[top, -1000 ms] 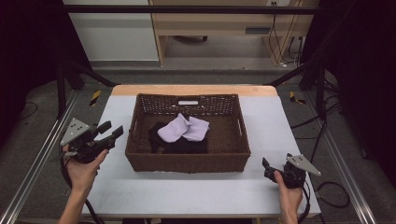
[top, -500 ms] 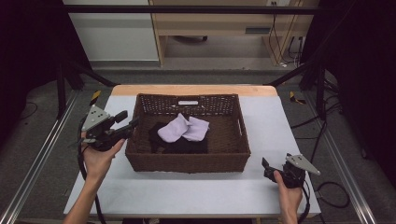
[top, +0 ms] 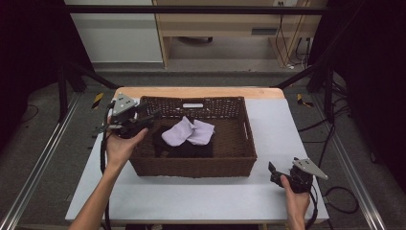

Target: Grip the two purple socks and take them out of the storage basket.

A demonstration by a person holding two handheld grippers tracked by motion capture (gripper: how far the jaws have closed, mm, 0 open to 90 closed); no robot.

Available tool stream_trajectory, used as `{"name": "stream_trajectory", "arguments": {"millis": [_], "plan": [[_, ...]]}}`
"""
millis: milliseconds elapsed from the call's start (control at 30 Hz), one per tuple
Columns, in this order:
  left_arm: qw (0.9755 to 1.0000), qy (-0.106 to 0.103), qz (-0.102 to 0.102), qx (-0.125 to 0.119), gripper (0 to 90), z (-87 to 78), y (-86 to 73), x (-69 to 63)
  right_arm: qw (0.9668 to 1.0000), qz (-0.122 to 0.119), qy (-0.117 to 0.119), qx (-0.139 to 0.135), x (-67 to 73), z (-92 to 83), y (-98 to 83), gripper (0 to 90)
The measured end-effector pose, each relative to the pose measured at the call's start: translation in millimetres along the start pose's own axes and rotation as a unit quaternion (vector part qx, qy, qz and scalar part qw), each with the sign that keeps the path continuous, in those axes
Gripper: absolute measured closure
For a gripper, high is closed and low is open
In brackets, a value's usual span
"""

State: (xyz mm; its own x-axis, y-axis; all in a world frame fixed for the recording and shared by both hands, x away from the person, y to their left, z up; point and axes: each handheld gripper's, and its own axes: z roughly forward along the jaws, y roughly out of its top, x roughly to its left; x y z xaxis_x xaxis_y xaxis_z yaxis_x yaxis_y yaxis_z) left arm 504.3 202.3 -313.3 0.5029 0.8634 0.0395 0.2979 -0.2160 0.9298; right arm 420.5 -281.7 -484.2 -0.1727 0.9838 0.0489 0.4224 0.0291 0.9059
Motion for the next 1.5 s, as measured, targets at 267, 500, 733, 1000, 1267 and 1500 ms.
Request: {"name": "stream_trajectory", "arguments": {"millis": [267,500,733,1000,1267,1500], "plan": [[0.9995,-0.003,0.012,0.028,45.7,34.3,1.5,-10.4,1.0000,0.000,0.001,0.000,0.0,0.4,0.0,4.5],[0.9990,-0.005,0.016,0.042,45.8,54.9,-3.6,-12.9,1.0000,-0.001,0.000,0.002,0.8,0.8,0.2,4.5],[0.9953,0.003,0.025,0.093,46.8,83.4,-18.5,-9.6,1.0000,-0.001,-0.001,0.003,1.0,1.0,0.2,4.5],[0.9898,0.006,0.024,0.140,48.3,100.4,-40.0,-3.8,1.0000,-0.002,-0.002,0.005,0.8,1.3,0.3,4.5],[0.9843,0.002,0.024,0.175,51.6,108.9,-59.6,1.7,1.0000,-0.004,-0.002,0.008,1.6,1.8,0.5,4.6],[0.9799,-0.001,0.018,0.199,47.3,112.9,-67.9,3.1,0.9999,-0.007,-0.003,0.007,2.2,1.7,0.4,4.8]]}}
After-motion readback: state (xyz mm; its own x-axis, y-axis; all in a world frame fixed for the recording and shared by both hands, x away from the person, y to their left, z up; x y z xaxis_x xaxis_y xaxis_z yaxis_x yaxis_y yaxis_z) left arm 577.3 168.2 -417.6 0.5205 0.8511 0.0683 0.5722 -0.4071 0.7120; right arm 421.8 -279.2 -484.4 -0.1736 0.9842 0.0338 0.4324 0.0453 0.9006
